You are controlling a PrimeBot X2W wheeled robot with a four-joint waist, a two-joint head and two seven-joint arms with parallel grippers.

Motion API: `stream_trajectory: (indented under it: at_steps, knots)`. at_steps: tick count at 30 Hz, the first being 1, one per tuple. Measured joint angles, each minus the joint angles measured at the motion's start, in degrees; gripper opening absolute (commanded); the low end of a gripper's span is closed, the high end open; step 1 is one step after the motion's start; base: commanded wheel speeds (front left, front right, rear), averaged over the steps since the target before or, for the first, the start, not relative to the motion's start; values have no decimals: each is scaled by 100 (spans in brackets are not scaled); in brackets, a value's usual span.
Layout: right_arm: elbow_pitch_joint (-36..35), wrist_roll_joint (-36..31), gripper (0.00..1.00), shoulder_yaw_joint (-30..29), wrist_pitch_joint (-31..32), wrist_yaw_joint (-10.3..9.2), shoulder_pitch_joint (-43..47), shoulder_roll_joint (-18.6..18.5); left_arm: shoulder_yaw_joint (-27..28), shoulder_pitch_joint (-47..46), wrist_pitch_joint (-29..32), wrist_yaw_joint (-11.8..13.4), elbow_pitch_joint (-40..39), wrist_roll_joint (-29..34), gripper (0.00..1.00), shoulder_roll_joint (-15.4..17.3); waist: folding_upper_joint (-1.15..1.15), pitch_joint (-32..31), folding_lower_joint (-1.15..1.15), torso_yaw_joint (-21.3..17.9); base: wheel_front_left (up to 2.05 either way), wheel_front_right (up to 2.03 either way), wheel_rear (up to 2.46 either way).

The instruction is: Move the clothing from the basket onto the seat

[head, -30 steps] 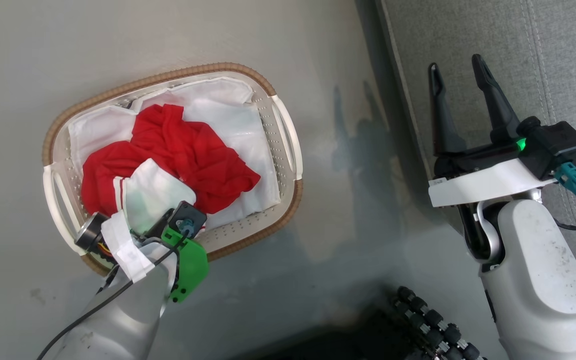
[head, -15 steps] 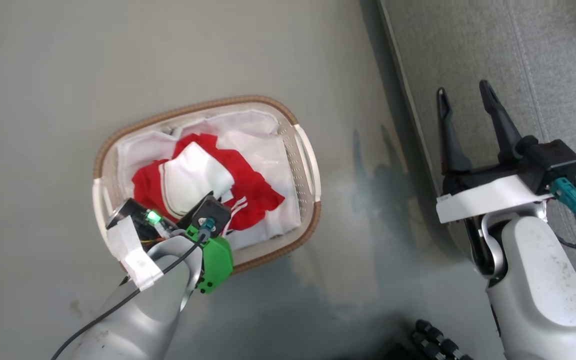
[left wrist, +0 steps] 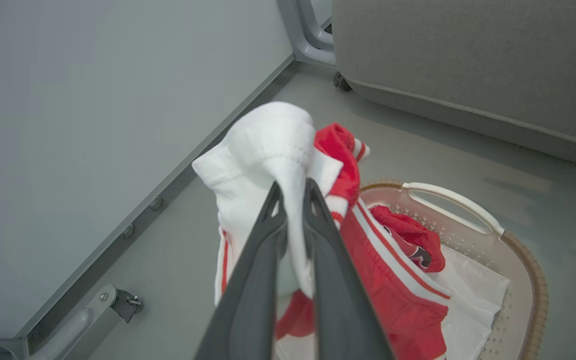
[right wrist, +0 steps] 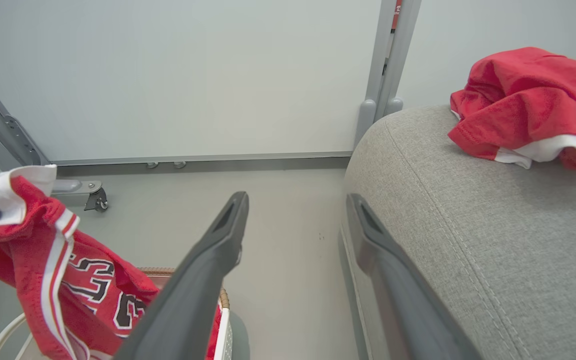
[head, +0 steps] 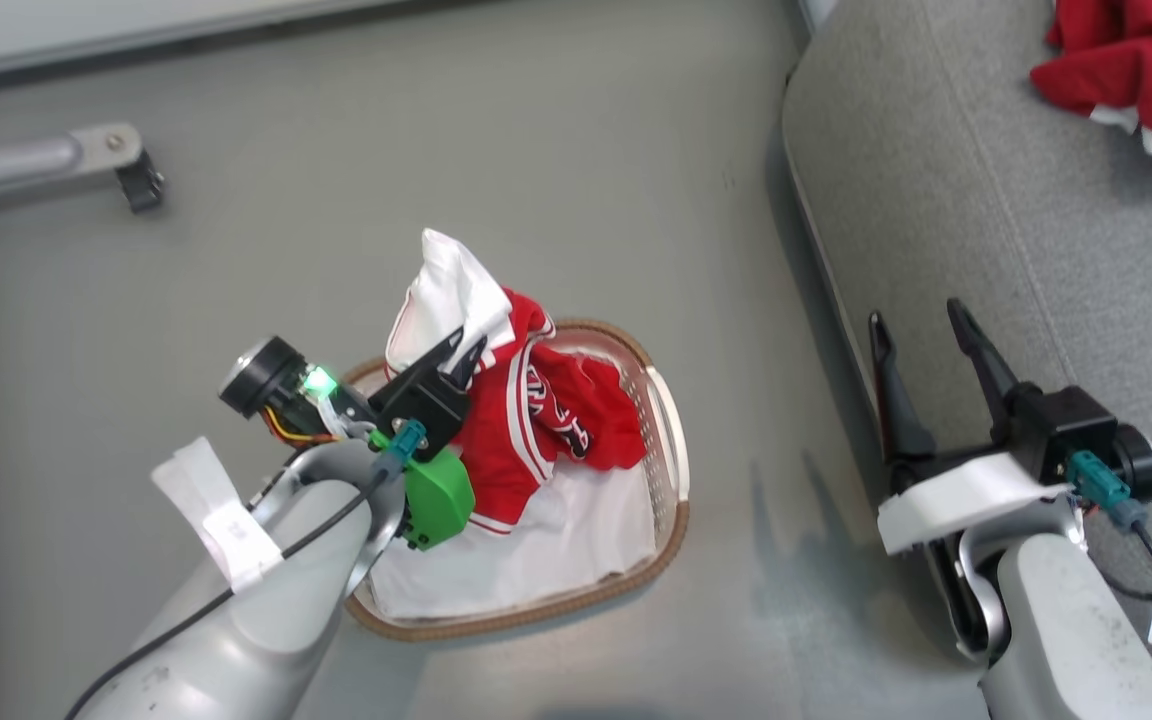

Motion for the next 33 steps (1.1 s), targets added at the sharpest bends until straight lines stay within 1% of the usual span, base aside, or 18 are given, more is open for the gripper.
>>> stream_trajectory:
  at_steps: [6,13,16,19,24,28,33]
  knots:
    - [110,-11,100,88,0,0,335,0,-52,-310,102,-113,-789,-24,0,322,0,-707,0,140,0,0,0]
    - [147,-70,100,278,0,0,434,-2,-168,-968,545,-175,-1742,-113,0,505,0,-1373,0,231,0,0,0]
    - [170,-108,100,402,0,0,415,-1,-182,-1253,731,-180,-1996,-199,0,620,0,-1582,0,242,0,0,0]
    - [194,-121,100,511,0,0,313,-5,-163,-1494,827,-198,-2164,-277,0,660,0,-1734,0,234,0,0,0]
    - [252,-155,100,905,0,0,6,-1,-67,-1692,892,-198,-2231,-404,0,665,0,-1881,0,202,0,0,0]
    - [396,-180,100,1282,-1,0,-201,-4,-56,-1751,890,-171,-2231,-492,0,541,0,-1967,0,216,0,0,0]
    - [645,-201,100,1755,0,0,-497,-2,-207,-1759,875,-172,-2296,-555,0,363,0,-2028,0,322,0,0,0]
